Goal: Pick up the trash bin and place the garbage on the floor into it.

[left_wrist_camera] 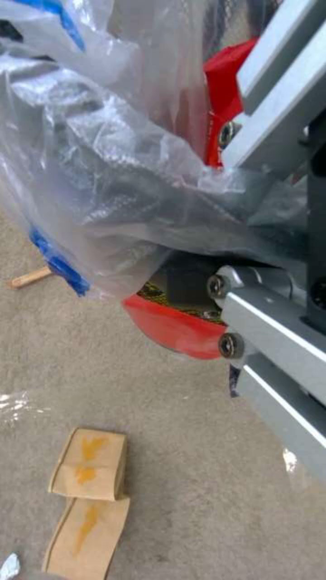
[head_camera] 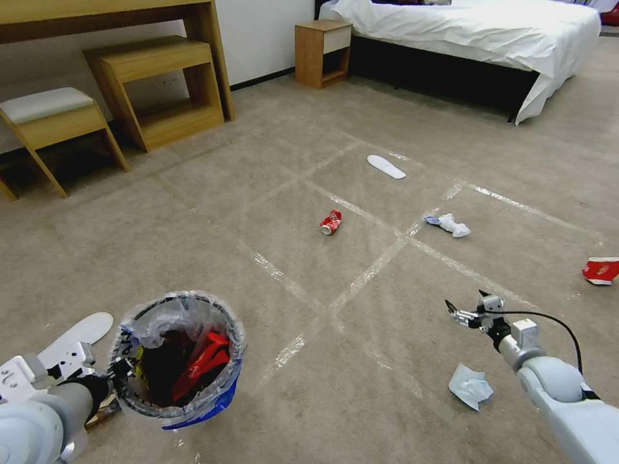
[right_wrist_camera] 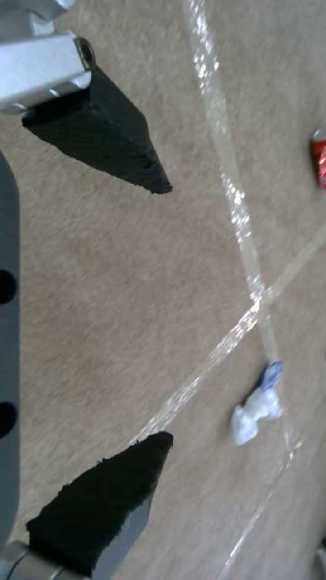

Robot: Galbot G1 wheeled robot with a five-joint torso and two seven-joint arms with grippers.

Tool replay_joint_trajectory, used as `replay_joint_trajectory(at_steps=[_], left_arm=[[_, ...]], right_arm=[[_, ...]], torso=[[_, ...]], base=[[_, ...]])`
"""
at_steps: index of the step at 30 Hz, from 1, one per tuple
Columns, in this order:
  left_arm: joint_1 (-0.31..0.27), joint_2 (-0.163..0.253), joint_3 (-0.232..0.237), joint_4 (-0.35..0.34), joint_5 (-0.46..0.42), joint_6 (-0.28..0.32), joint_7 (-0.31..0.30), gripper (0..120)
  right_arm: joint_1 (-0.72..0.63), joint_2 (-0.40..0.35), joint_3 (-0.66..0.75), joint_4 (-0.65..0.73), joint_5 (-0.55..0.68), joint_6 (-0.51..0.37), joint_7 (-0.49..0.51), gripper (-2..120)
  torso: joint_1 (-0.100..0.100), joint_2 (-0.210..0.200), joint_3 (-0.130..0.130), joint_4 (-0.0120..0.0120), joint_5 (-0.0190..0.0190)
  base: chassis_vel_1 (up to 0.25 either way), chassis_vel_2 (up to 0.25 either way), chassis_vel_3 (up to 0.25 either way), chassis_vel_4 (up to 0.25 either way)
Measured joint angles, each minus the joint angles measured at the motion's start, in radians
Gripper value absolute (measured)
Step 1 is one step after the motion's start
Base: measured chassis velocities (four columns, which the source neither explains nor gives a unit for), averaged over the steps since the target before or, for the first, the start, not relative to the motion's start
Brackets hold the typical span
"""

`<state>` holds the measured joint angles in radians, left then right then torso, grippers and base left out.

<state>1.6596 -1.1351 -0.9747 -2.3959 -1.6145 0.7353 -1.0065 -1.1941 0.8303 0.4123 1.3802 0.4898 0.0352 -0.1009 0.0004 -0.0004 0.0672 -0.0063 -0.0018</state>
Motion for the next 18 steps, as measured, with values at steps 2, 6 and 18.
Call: replay_joint_trajectory(at_steps=[2,6,18], left_arm=[[0.008,0.001,-0.001,-0.004,0.0,0.0,0.0,0],[0.016,-0.001,-0.001,-0.008,0.0,0.0,0.0,0],[0.043,0.0,-0.002,-0.027,0.003,0.0,0.002,0]], right_arm=[[-0.042,-0.026,0.019,0.043,0.008,-0.054,0.037,100],[-0.09,-0.064,0.046,0.078,0.01,-0.1,0.053,100],[-0.392,-0.31,0.212,0.196,0.047,-0.171,-0.018,100]], torso=[[0.0,0.0,0.0,0.0002,0.0],[0.0,0.0,0.0,-0.0001,-0.0001],[0.0,0.0,0.0,0.0001,0.0]], base=[[0.0,0.0,0.0,0.0],[0.0,0.0,0.0,0.0],[0.0,0.0,0.0,0.0]])
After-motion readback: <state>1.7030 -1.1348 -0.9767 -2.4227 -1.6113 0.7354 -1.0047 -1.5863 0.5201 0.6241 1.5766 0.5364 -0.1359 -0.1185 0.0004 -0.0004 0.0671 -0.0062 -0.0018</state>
